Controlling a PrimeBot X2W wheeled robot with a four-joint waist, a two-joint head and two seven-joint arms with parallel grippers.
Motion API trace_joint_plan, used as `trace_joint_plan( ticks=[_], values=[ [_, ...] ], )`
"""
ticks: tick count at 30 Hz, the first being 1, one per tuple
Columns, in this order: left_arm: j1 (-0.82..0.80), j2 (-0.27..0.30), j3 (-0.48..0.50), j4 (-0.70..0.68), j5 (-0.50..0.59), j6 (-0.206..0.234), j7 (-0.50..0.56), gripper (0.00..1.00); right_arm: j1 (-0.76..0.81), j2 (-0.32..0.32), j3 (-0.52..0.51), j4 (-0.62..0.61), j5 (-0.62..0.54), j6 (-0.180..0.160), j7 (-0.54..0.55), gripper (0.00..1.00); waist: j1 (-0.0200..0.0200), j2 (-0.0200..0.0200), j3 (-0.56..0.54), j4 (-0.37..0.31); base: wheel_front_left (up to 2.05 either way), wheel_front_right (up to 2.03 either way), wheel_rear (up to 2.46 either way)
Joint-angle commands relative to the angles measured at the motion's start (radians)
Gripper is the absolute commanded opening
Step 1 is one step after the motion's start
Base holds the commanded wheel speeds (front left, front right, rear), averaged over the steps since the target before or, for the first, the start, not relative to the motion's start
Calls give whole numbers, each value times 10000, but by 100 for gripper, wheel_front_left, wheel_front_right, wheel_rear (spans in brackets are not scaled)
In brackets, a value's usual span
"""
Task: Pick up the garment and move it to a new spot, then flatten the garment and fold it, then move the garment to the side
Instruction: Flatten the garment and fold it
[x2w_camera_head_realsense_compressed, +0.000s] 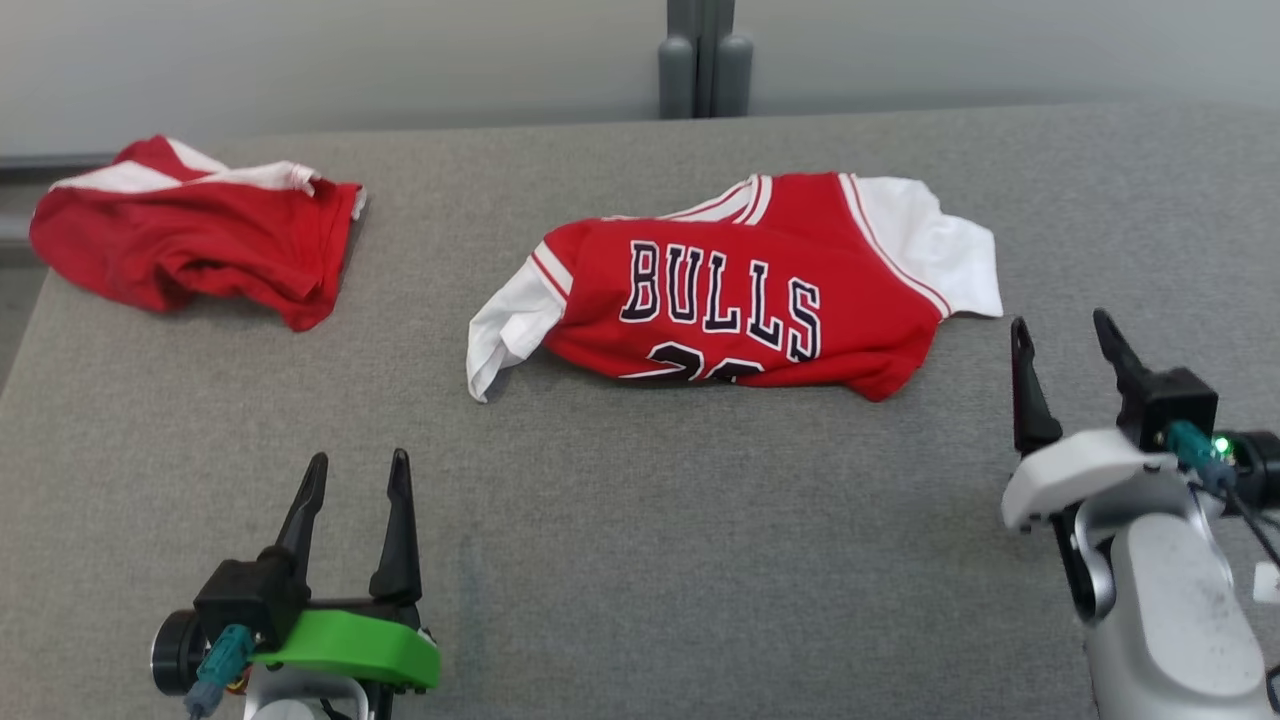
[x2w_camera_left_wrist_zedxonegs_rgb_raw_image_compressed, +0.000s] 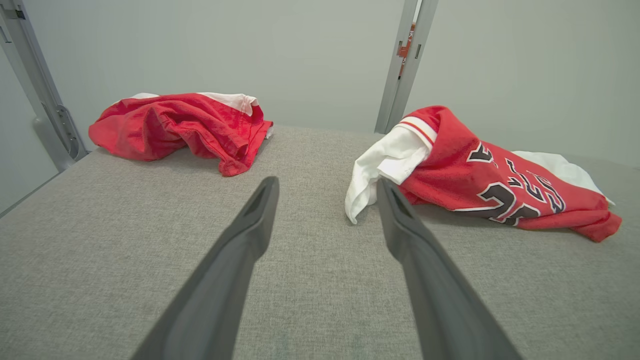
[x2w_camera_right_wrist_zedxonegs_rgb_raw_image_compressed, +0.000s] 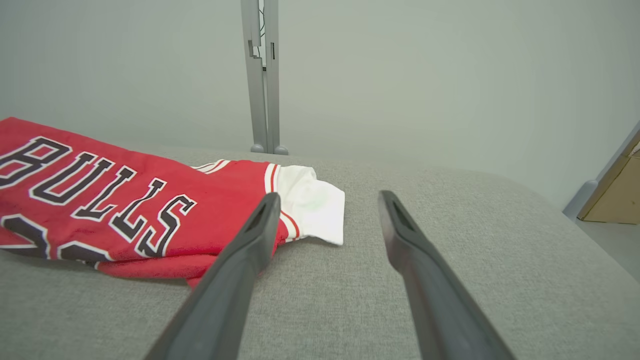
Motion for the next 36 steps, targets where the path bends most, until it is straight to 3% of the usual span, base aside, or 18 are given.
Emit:
trace_joint_plan(
  ticks=[1, 10, 20, 21, 22, 23, 24, 36],
  values=[
    [-246, 0, -42, -89, 58, -25, -6, 100, -549, -27, -212, 249, -237, -10, 186, 100, 0, 0, 876, 772, 0, 0, 0],
    [-628, -7, -400, -362, -246, 150, -6, 100, -3129, -677, -1874, 2511, -1174, -12, 1763, 100, 0, 0, 2044, 1817, 0, 0, 0],
    [-744, -7, -550, -425, -353, 276, -6, 100, -4174, -1081, -3165, 4708, -1661, -4, 2669, 100, 0, 0, 2342, 2208, 0, 0, 0],
    [-724, -7, -519, -416, -342, 287, -6, 100, -4203, -1034, -3205, 4847, -1672, -4, 2672, 94, 0, 0, 2324, 2182, 0, 0, 0],
    [-693, -7, -493, -401, -316, 301, -6, 100, -4237, -971, -3223, 5000, -1637, -2, 2624, 47, 0, 0, 2296, 2142, 0, 0, 0],
    [-676, -7, -479, -388, -289, 298, -6, 100, -4283, -927, -3234, 5103, -1607, -2, 2555, 34, 0, 0, 2258, 2099, 0, 0, 0],
    [-671, -7, -482, -376, -249, 296, -6, 100, -4325, -919, -3252, 5222, -1608, -2, 2482, 0, 0, 0, 2212, 2050, 0, 0, 0],
    [-393, -2, -365, -175, 65, 149, -6, 100, -5167, -645, -2475, 5233, -1338, -7, 532, 0, 0, 0, 1354, 1482, 0, 0, 0]
  ],
)
